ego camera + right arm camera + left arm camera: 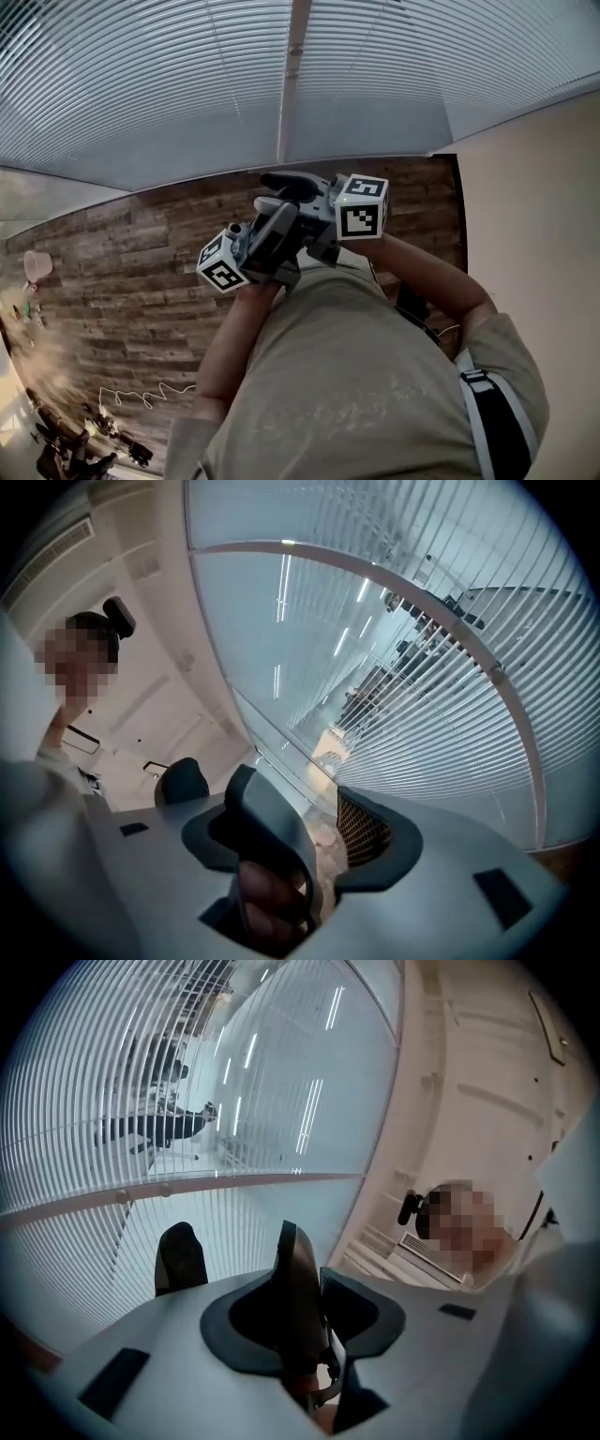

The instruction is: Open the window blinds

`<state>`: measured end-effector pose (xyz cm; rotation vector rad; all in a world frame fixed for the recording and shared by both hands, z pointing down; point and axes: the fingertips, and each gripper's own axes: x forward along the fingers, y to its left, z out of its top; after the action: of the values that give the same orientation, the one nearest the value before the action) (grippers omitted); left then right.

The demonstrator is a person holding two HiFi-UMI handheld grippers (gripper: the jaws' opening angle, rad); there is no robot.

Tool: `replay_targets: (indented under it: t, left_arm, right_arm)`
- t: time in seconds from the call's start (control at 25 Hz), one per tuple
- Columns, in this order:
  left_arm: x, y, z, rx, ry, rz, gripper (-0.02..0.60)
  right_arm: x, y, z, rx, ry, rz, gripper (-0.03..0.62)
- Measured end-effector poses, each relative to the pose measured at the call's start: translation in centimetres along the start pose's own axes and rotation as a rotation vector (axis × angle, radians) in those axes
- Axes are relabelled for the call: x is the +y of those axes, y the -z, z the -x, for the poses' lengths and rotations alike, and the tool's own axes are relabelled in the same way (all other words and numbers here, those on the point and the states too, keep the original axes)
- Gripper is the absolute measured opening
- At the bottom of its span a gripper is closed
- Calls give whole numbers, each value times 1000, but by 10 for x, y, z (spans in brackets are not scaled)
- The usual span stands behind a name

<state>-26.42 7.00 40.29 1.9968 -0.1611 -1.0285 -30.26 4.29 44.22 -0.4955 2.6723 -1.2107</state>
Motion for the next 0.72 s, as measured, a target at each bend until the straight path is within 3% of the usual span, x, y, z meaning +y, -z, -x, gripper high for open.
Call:
replay_targets:
  t: [0.24,0.36,0.72]
  left_arm:
    - [-6,-44,14,-92,-1,-11,130]
    - [-5,-49,11,-126,4,-10,129]
    - [0,-43,12,-103,8,9,129]
  right_arm:
    - [6,-1,-43,122,-48,1,228]
    - [8,-2,-47,166,-67,-11,227]
    - [0,6,-45,147,-78,-26,227]
